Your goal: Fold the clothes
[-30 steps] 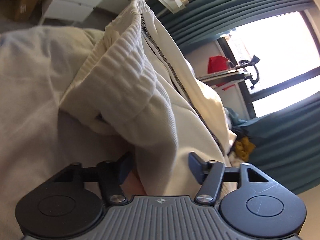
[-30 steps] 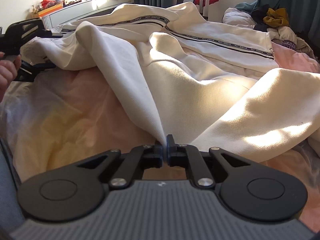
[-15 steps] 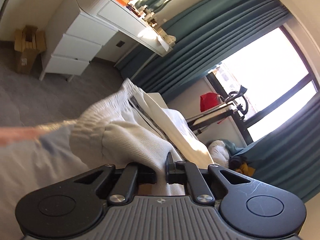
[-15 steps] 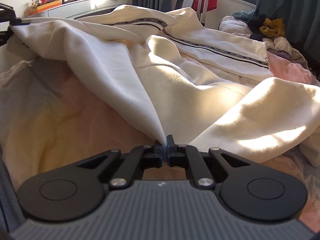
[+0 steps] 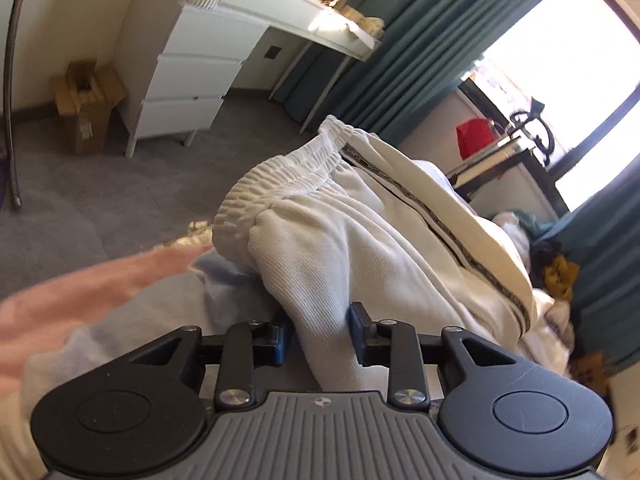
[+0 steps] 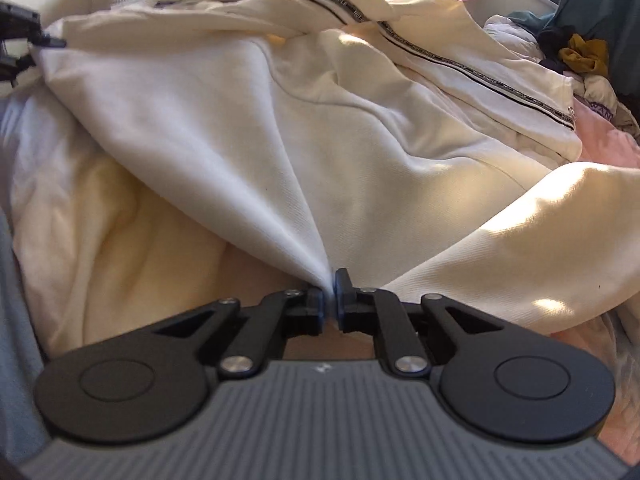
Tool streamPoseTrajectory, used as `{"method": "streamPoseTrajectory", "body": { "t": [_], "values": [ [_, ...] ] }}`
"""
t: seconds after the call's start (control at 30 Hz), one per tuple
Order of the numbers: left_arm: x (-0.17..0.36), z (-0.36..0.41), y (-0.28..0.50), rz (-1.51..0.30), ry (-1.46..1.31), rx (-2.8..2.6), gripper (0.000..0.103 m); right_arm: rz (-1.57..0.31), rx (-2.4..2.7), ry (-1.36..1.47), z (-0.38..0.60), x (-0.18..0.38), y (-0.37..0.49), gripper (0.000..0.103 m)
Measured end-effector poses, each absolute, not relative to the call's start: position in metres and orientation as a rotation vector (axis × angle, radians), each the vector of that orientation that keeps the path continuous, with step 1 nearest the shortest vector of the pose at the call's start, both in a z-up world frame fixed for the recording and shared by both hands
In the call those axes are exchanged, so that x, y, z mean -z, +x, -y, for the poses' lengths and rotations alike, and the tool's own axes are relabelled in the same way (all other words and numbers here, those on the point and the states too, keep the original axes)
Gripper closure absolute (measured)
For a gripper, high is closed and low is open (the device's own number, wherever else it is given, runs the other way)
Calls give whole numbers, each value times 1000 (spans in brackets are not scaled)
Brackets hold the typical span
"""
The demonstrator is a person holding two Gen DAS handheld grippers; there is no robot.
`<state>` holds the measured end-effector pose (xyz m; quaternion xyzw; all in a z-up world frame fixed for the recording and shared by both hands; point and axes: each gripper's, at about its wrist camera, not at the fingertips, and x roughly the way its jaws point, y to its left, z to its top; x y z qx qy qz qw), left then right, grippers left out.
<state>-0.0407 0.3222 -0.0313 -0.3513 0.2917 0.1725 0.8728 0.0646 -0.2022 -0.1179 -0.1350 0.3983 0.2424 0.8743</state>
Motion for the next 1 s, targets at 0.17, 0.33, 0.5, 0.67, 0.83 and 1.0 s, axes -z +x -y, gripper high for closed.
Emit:
{"method": "streamPoseTrajectory", "body": {
  "t": [0.17,0.33,0.5,0.67,0.83,1.0],
  "values": [
    [-2,-306,-66,-530,-619,-360,44,-809,-507,-12,235,91,64,84],
    [-33,-272,-82,-474,-505,-296,39,-749,-455,203,273,71,57,74],
    [-53,-204,-61,-459,-418,-131,35,-679,-331,375,316,56,66,73],
    [-49,-116,-17,-500,-349,52,35,-649,-138,508,364,55,92,70],
    [-25,-39,28,-553,-314,188,35,-614,0,584,405,56,128,70],
    [13,13,63,-599,-254,275,35,-568,115,597,444,69,160,49]
  ]
}}
